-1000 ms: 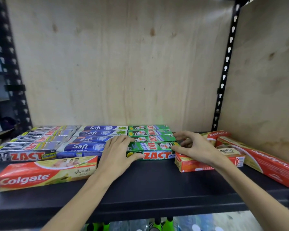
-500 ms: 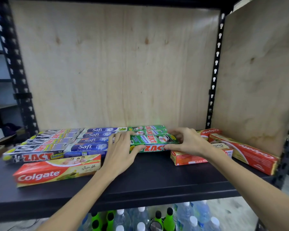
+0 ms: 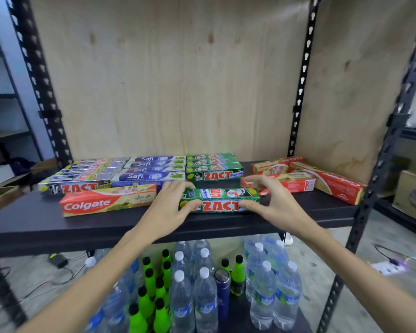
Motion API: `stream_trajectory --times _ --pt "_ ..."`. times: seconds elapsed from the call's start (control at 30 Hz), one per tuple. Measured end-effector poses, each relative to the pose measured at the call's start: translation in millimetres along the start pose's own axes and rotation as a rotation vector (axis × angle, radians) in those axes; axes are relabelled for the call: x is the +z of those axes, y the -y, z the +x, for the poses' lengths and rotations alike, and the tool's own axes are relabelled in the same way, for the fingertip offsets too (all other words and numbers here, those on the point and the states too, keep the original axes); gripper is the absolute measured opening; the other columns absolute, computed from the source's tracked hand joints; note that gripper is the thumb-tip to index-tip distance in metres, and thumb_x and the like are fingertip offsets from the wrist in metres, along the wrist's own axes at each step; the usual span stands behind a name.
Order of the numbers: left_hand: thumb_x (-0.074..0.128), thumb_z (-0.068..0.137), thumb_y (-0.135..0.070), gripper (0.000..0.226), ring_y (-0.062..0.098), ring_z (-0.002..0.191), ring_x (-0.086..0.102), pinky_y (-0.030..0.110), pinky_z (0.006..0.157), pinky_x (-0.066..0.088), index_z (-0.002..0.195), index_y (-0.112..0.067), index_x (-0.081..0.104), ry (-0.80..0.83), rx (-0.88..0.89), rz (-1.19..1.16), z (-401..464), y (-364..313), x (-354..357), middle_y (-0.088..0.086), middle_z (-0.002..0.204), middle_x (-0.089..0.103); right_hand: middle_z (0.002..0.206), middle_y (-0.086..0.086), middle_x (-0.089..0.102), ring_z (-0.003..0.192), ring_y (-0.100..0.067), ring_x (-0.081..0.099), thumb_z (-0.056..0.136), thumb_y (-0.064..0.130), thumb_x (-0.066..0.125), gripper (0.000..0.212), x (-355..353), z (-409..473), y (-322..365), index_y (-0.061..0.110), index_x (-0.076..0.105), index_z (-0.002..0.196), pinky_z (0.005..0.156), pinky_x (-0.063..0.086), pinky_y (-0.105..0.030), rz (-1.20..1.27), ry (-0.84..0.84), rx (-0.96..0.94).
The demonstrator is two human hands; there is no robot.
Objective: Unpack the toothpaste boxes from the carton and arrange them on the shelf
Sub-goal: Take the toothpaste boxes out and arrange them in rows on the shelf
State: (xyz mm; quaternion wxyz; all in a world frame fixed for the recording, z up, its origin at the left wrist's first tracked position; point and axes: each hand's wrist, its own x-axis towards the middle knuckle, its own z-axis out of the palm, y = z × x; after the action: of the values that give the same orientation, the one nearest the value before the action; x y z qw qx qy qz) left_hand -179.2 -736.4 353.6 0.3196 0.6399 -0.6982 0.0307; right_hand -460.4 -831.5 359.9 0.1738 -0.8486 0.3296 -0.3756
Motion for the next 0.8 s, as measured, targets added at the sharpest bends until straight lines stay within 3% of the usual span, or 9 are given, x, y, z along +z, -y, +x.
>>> stream_trajectory --times 0.13,0.2,0.3,0.4,0.47,0.57,0.63,0.7,0.8 --pt "0.056 0.094 -0.054 0.047 0.012 0.131 0.029 0.038 0.11 0.033 0.135 -0.032 0.049 -0.006 -0.044 -0.047 -2.6 -5.0 3.0 -0.008 0.134 0.037 0.127 0.019 0.058 0.114 0.003 0.055 0.078 0.062 0.075 0.066 11.9 -28.9 -1.6 0.035 0.054 0.135 0.096 0.047 -0.021 0.152 -0.037 0.152" --pt "0.063 0.091 -0.054 0.052 0.012 0.127 0.036 0.036 0.106 0.037 0.134 -0.031 0.046 -0.059 -0.103 -0.093 -2.0 -6.3 5.5 -0.006 0.13 0.035 0.121 0.018 0.061 0.111 0.0 0.057 0.078 0.069 0.071 0.061 14.1 -33.7 1.0 0.038 0.059 0.129 0.093 0.049 -0.024 0.191 -0.063 0.204" --pt "0.074 0.084 -0.05 0.046 0.01 0.089 0.052 0.027 0.077 0.045 0.106 -0.022 0.045 -0.172 -0.177 -0.154 -1.1 -7.4 5.5 -0.002 0.103 0.049 0.103 0.01 0.072 0.1 -0.009 0.064 0.086 0.068 0.061 0.04 14.3 -32.9 8.8 0.034 0.072 0.105 0.089 0.051 -0.03 0.304 -0.116 0.214" --pt "0.074 0.084 -0.048 0.037 0.011 0.066 0.049 0.027 0.061 0.04 0.082 -0.02 0.049 -0.144 -0.132 -0.13 -1.9 -6.2 5.2 -0.001 0.077 0.056 0.114 0.012 0.072 0.113 -0.004 0.061 0.097 0.06 0.047 0.038 18.4 -33.1 9.0 0.036 0.076 0.105 0.1 0.043 -0.03 0.417 -0.084 0.252" --pt "0.073 0.086 -0.044 0.026 0.007 0.068 0.053 0.025 0.065 0.044 0.081 -0.024 0.058 -0.127 -0.093 -0.176 -3.8 -7.1 5.4 -0.006 0.076 0.061 0.122 0.009 0.068 0.119 -0.005 0.058 0.096 0.055 0.039 0.041 21.2 -32.5 7.3 0.042 0.075 0.11 0.111 0.038 -0.038 0.395 -0.027 0.283" --pt "0.071 0.086 -0.051 0.024 -0.001 0.082 0.062 0.021 0.075 0.05 0.091 -0.029 0.064 -0.058 -0.105 -0.282 -6.4 -9.6 2.5 -0.012 0.089 0.069 0.108 0.018 0.073 0.107 0.008 0.062 0.101 0.035 0.035 0.042 23.6 -35.8 19.6 0.042 0.076 0.105 0.114 0.035 -0.033 0.376 0.027 0.28" --pt "0.063 0.082 -0.068 0.041 -0.004 0.094 0.063 0.022 0.084 0.05 0.102 -0.031 0.064 0.04 -0.102 -0.337 -8.7 -11.1 -1.0 -0.015 0.102 0.07 0.111 0.018 0.074 0.11 0.008 0.062 0.097 0.04 0.034 0.043 27.5 -36.8 23.1 0.038 0.075 0.111 0.113 0.03 -0.03 0.44 0.088 0.255" --pt "0.053 0.077 -0.081 0.061 -0.006 0.105 0.062 0.024 0.091 0.048 0.117 -0.036 0.062 0.146 -0.077 -0.396 -11.8 -11.7 -5.9 -0.02 0.114 0.068 0.119 0.015 0.072 0.116 0.002 0.061 0.087 0.051 0.051 0.038 33.8 -34.2 30.6 0.036 0.073 0.113 0.112 0.031 -0.032 0.563 0.105 0.326" --pt "0.052 0.073 -0.087 0.08 -0.006 0.117 0.058 0.029 0.102 0.047 0.137 -0.038 0.055 0.257 -0.065 -0.457 -13.4 -9.4 -13.9 -0.023 0.129 0.063 0.126 0.025 0.065 0.126 0.01 0.046 0.096 0.032 0.039 0.042 50.1 -25.5 38.2 0.053 0.068 0.117 0.114 0.009 -0.039 0.324 0.21 0.18"
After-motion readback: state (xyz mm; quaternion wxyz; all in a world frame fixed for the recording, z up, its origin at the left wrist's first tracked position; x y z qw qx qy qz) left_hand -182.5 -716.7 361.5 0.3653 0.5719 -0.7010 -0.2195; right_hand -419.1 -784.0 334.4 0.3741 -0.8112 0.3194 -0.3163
